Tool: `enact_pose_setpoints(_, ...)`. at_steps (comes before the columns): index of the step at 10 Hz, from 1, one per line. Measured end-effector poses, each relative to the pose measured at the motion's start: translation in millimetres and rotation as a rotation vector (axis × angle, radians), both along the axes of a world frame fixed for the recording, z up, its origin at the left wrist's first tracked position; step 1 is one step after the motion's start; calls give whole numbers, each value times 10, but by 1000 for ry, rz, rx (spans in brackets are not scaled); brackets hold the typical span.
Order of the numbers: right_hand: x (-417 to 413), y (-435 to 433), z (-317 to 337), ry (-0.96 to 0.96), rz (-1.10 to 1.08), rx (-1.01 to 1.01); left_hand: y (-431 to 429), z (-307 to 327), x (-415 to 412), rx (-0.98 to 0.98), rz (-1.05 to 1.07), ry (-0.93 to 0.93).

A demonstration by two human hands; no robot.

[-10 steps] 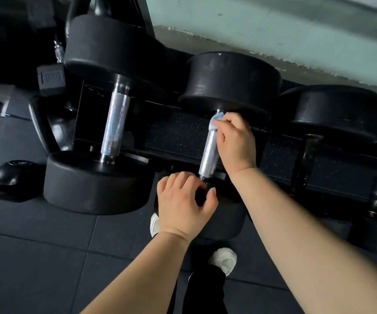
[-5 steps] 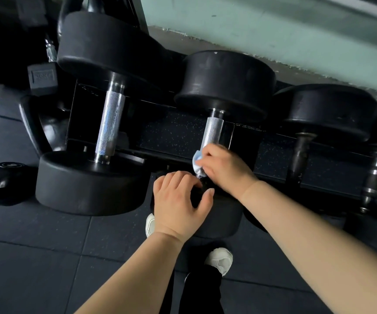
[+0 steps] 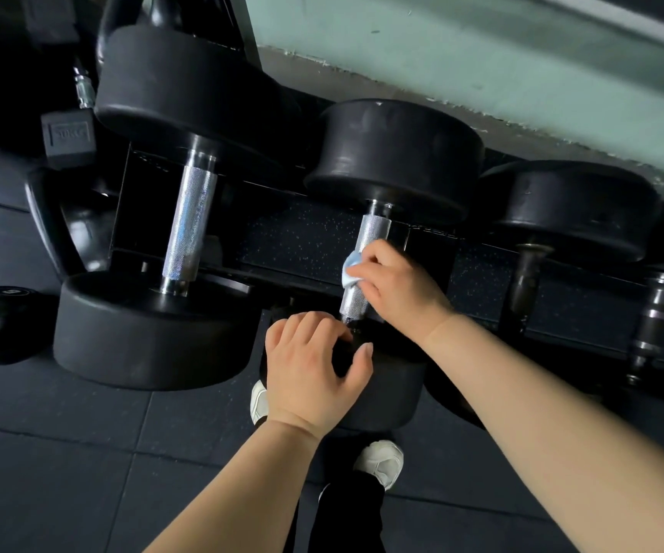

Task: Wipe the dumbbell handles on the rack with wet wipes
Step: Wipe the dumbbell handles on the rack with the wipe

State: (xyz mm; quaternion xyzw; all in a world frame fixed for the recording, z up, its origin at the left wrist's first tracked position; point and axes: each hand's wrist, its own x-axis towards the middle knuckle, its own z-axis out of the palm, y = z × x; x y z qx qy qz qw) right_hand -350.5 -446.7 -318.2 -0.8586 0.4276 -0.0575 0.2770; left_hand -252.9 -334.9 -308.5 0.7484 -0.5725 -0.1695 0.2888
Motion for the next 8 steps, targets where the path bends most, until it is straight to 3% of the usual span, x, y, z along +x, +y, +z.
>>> enact_pose_setpoints(2, 169, -212, 9, -146, -415, -56, 6, -3, -2, -4, 5, -1)
enact_pose_setpoints(3, 133, -104, 24, -144, -510, 111, 4, -5, -5, -6, 3, -6)
enact_pose_setpoints(5, -41, 163, 124, 32, -217, 354, -1, 8, -4, -6, 3, -11)
enact_pose_setpoints(7, 81, -186, 152, 6, -332, 78, 6, 3, -4, -8, 3, -3)
enact_pose_setpoints(8, 46, -67, 141, 51, -276, 109, 8, 4, -4, -13, 0, 2)
